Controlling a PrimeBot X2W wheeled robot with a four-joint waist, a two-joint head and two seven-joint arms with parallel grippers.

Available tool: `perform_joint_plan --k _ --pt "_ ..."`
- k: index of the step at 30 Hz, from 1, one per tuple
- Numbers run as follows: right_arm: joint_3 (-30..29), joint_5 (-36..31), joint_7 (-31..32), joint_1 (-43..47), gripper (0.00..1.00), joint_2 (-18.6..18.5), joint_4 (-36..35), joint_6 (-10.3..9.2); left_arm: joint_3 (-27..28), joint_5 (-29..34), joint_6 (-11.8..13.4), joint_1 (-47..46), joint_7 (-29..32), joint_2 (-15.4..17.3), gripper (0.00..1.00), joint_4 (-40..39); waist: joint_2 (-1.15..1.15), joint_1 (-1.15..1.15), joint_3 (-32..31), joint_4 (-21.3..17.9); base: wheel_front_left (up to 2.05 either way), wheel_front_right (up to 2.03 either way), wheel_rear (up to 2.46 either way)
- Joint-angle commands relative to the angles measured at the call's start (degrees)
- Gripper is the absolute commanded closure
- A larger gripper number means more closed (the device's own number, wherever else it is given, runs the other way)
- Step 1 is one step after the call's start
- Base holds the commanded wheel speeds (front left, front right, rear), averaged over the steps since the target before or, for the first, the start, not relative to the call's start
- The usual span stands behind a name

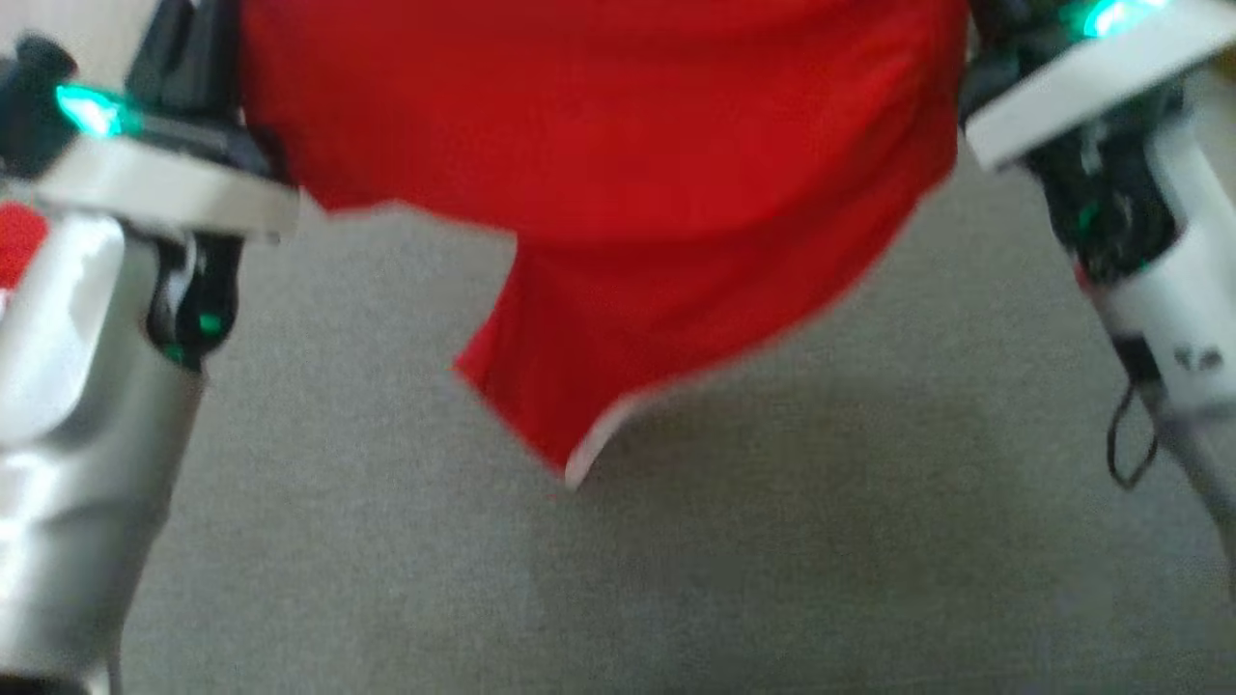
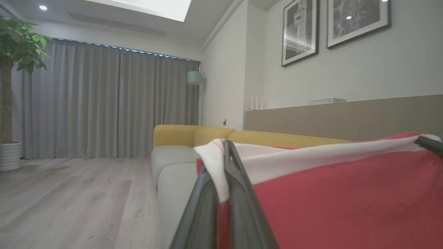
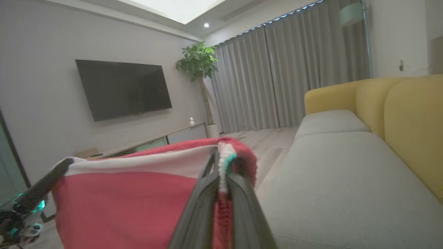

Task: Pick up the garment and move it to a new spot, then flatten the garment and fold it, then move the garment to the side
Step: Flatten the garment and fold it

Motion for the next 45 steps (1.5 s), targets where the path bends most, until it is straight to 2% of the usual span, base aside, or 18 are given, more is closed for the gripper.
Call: perform_joint_plan --k 1,5,8,13,17,23,27,37,42,45 --pt "0.71 -2.22 -1.51 -6.95 1.00 1.85 2.52 -0.04 2.49 1.23 0.64 -7.66 -1.63 1.15 1.00 1.35 0.00 -0.01 6.44 0.46 0.00 0.00 0.00" --pt "2.22 -8.55 -8.97 -18.87 1.00 4.31 13.00 -0.04 3.73 6.33 1.88 -16.86 -4.86 -1.03 1.00 7.55 0.00 -0.01 11.21 1.56 0.00 0.00 0.00" --pt "2.73 -11.03 -11.78 -22.38 1.00 4.68 16.85 -0.04 5.21 8.22 2.06 -19.25 -5.15 -2.35 1.00 7.85 0.00 -0.01 12.10 2.22 0.00 0.00 0.00" --pt "7.34 -15.49 -14.43 -22.96 1.00 5.16 22.65 -0.04 9.58 11.79 1.13 -14.72 -5.21 -6.16 1.00 6.41 0.00 -0.01 12.36 3.40 0.00 0.00 0.00" --pt "11.50 -15.01 -14.70 -15.63 1.00 4.97 24.25 -0.04 14.31 12.28 0.39 -4.23 -5.22 -9.66 1.00 6.67 0.00 -0.01 11.62 3.93 0.00 0.00 0.00" --pt "11.99 -14.17 -14.73 2.49 1.00 5.39 20.53 -0.04 19.59 13.12 -0.36 15.78 -5.23 -15.62 1.00 9.27 0.00 -0.01 8.83 4.14 0.00 0.00 0.00" --pt "10.52 -13.57 -14.74 14.44 1.00 5.97 17.08 -0.04 22.18 12.68 -0.43 26.61 -5.23 -18.15 1.00 8.77 0.00 -0.01 5.60 4.13 0.00 0.00 0.00" --pt "6.28 -12.56 -14.75 36.31 1.00 5.40 7.86 -0.04 24.08 11.41 -0.45 45.65 -5.23 -19.62 1.00 3.49 0.00 -0.01 -3.35 3.37 0.00 0.00 0.00" --pt "5.92 -11.21 -14.75 41.88 1.00 4.26 4.67 -0.04 23.45 11.57 -0.45 50.15 -5.23 -19.68 1.00 1.52 0.00 -0.01 -4.74 2.50 0.00 0.00 0.00" --pt "5.12 -10.61 -14.75 42.89 1.00 3.75 3.05 -0.04 23.13 11.54 -0.46 49.71 -5.23 -19.67 1.00 -0.16 0.00 -0.01 -4.53 1.79 0.00 0.00 0.00"
